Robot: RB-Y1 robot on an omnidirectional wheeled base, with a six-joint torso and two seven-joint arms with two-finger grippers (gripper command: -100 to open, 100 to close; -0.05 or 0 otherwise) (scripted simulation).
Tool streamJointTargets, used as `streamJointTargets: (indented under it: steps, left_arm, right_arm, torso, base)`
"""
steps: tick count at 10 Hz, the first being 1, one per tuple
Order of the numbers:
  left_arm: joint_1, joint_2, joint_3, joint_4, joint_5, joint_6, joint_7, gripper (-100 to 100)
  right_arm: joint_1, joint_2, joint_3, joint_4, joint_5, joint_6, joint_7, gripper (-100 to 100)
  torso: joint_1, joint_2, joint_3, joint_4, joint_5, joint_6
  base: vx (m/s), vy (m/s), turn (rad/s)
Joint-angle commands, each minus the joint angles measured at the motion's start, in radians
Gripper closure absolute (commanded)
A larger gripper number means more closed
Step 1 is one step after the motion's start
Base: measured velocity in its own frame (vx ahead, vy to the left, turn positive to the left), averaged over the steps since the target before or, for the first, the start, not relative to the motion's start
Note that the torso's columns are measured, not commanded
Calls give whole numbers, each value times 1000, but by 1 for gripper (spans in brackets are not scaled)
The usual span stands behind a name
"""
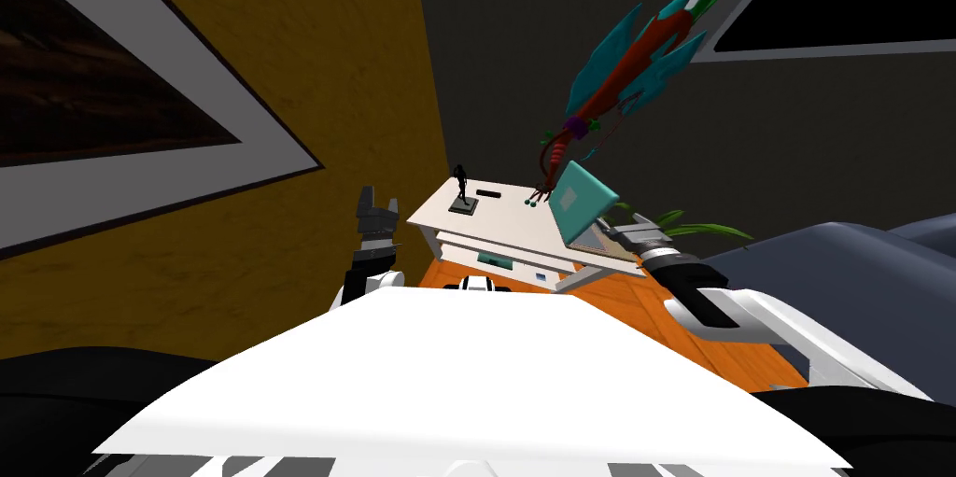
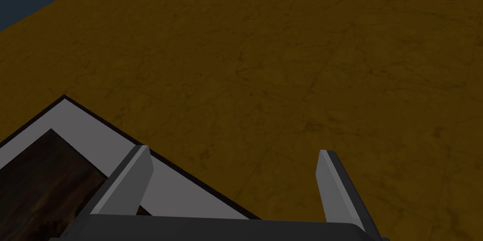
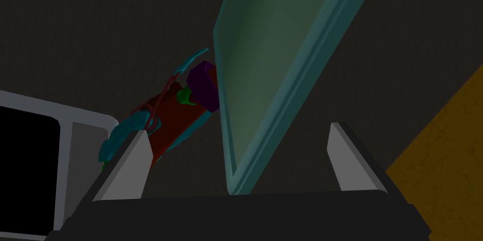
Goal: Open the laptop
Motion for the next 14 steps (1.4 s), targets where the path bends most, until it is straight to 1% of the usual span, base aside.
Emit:
streamJointTargets:
  steps: [1,3,5,6,7,8,9,10,11,12,14]
  left_arm:
    - [0,0,0,0,0,0,0,0]
    - [0,0,0,0,0,0,0,0]
    - [0,0,0,0,0,0,0,0]
    - [0,0,0,0,0,0,0,0]
    - [0,0,0,0,0,0,0,0]
    - [0,0,0,0,0,0,0,0]
    - [0,0,0,0,0,0,0,0]
    - [0,0,0,0,0,0,0,0]
    - [0,0,0,0,0,0,0,0]
    - [0,0,0,0,0,0,0,0]
    - [0,0,0,0,0,0,0,0]
  right_arm:
    - [11,-65,-33,15,42,39,33,-100]
    - [19,-106,-56,27,68,61,53,-100]
    - [26,-147,-80,38,95,83,75,-100]
    - [29,-159,-88,42,104,90,82,-100]
    - [27,-152,-80,35,97,89,75,-100]
    - [27,-153,-81,37,98,91,77,-100]
    - [27,-153,-81,36,98,91,77,100]
    - [13,-156,-80,57,61,85,38,100]
    - [6,-157,-77,67,43,80,18,100]
    - [0,-158,-75,77,25,76,-1,100]
    - [-12,-160,-70,97,-11,68,-40,100]
  torso:
    - [1,-1,-1,0,0,0]
    - [6,-2,-2,-1,2,0]
    - [2,-2,-2,-1,1,0]
    - [4,-1,-1,0,1,0]
    - [5,1,0,0,1,0]
    - [0,1,1,0,0,0]
    - [-2,1,0,0,-1,0]
    - [0,-1,0,-2,-2,-1]
    - [-4,-2,0,-4,-6,-1]
    - [-7,-3,-2,-3,-5,1]
    - [-6,-3,-1,-4,-6,4]
  base:
    - [56,134,-56]
    - [76,141,-49]
    - [71,119,-34]
    - [33,147,-53]
    - [8,65,-13]
    - [4,15,3]
    - [0,0,0]
    - [-29,-85,16]
    - [-51,-110,58]
    - [-55,-107,52]
    - [-47,-103,27]
